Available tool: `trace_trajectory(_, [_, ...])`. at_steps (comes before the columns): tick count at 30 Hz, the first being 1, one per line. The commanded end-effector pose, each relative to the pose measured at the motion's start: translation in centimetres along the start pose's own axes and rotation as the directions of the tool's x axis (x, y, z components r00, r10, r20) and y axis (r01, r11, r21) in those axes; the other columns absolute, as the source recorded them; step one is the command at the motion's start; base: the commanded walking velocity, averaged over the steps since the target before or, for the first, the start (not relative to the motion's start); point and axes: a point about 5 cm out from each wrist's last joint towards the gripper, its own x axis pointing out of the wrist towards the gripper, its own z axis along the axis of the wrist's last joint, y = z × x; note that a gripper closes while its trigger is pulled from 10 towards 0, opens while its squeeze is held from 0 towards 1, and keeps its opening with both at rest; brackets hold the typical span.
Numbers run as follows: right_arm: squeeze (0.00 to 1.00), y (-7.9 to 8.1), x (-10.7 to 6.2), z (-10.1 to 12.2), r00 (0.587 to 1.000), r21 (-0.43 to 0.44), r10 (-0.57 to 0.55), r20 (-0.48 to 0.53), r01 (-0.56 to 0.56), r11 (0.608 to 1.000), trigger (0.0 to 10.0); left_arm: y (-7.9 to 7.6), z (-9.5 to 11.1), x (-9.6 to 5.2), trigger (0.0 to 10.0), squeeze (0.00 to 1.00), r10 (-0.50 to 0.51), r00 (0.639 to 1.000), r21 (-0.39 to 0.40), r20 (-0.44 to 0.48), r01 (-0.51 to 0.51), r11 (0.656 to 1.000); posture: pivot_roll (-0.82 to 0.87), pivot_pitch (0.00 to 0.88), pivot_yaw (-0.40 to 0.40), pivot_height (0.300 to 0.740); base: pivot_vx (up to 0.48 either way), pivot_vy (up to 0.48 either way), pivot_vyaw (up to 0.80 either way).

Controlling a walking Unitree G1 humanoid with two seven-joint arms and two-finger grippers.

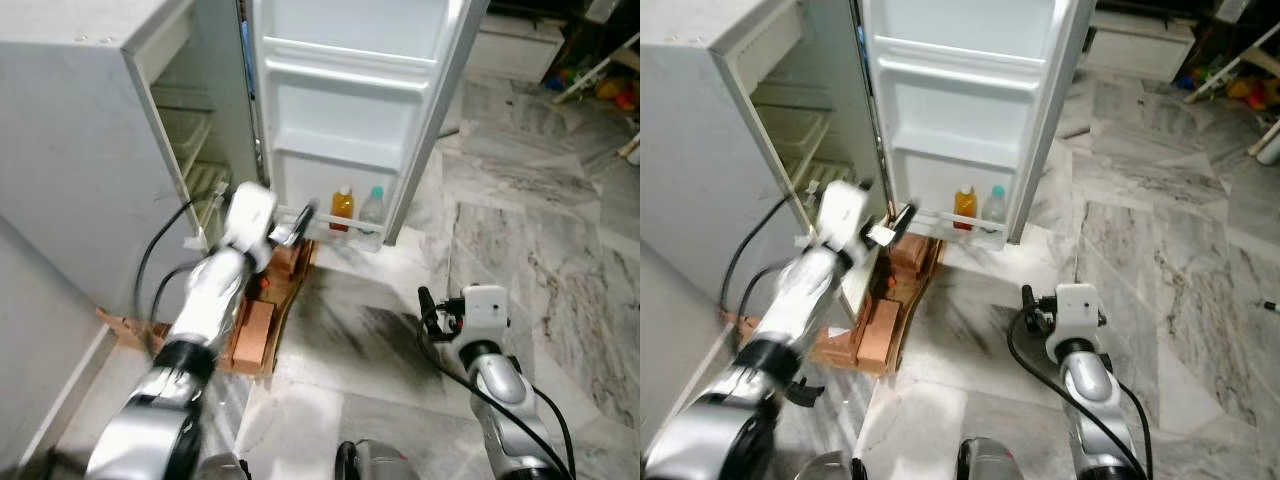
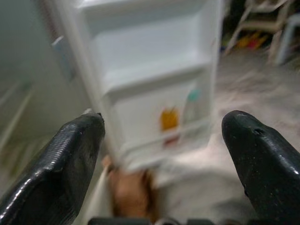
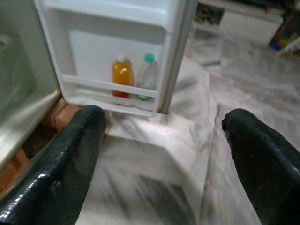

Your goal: Restocking fridge

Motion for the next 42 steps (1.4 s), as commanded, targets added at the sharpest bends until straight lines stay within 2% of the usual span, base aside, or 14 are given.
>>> trace_trajectory(1, [0.0, 0.1, 0.1, 0.3, 1.0, 0.006, -0.008, 0.013, 0.008, 1.0, 10.0, 0.8, 0.7, -0.3, 10.0, 0.0, 0.029, 0.999, 0.009, 0.024, -0.03, 1.0, -0.02, 0.059, -0.04, 0.74, 0.0, -0.375, 0.0])
trace_trajectory(4, [0.0, 0.6, 0.7, 0.7, 1.0, 0.022, 0.006, 0.023, -0.007, 1.0, 10.0, 2.3, -0.4, -2.4, 10.0, 0.0, 0.127, 0.992, 0.036, -0.003, -0.126, 0.991, -0.01, 0.066, -0.042, 0.74, 0.0, -0.392, 0.0])
trace_trajectory(9, [0.0, 0.9, 1.3, 1.6, 0.998, 0.025, 0.016, 0.055, -0.018, 1.0, 10.0, 3.6, -0.4, -3.7, 10.0, 0.0, 0.247, 0.969, 0.013, -0.002, -0.247, 0.969, 0.0, 0.079, -0.041, 0.74, 0.0, -0.444, -0.57])
trace_trajectory(11, [0.0, 1.0, 1.4, 1.7, 0.998, 0.024, 0.017, 0.059, -0.018, 1.0, 10.0, 3.6, -0.4, -4.0, 10.0, 0.0, 0.262, 0.965, 0.013, -0.004, -0.262, 0.965, 0.0, 0.08, -0.04, 0.74, 0.0, -0.441, -0.8])
trace_trajectory(15, [0.0, 1.3, 1.7, 2.0, 0.998, 0.033, 0.022, 0.065, -0.024, 0.999, 10.0, 2.5, -1.0, -5.5, 10.0, 0.0, 0.221, 0.975, 0.086, -0.019, -0.218, 0.972, 0.0, 0.079, -0.05, 0.74, 0.0, -0.432, -0.72])
trace_trajectory(18, [0.0, 1.7, 1.6, 1.9, 0.997, 0.036, 0.031, 0.064, -0.033, 0.999, 10.0, 2.2, -1.7, -6.3, 10.0, 0.0, 0.234, 0.971, 0.077, -0.047, -0.23, 0.97, 0.0, 0.066, -0.052, 0.74, 0.174, -0.408, -0.8])
trace_trajectory(23, [0.0, 1.7, 1.6, 1.8, 0.998, 0.038, 0.03, 0.063, -0.033, 0.999, 10.0, 2.2, -1.9, -6.8, 10.0, 0.0, 0.243, 0.968, 0.074, -0.061, -0.239, 0.968, -0.01, 0.056, -0.055, 0.74, 0.329, -0.339, -0.8])
trace_trajectory(31, [0.0, 1.7, 1.5, 1.4, 0.998, 0.044, 0.023, 0.055, -0.025, 0.999, 10.0, 2.3, -2.3, -7.2, 10.0, 0.0, 0.283, 0.955, 0.041, -0.086, -0.28, 0.959, -0.01, 0.026, -0.056, 0.74, 0.468, 0.0, -0.73])
trace_trajectory(42, [0.0, 1.6, 1.6, 1.5, 0.998, 0.04, 0.022, 0.059, -0.024, 0.999, 10.0, 2.1, -2.2, -6.7, 10.0, 0.0, 0.298, 0.95, 0.023, -0.094, -0.297, 0.955, -0.02, 0.028, -0.053, 0.74, 0.48, 0.0, 0.0])
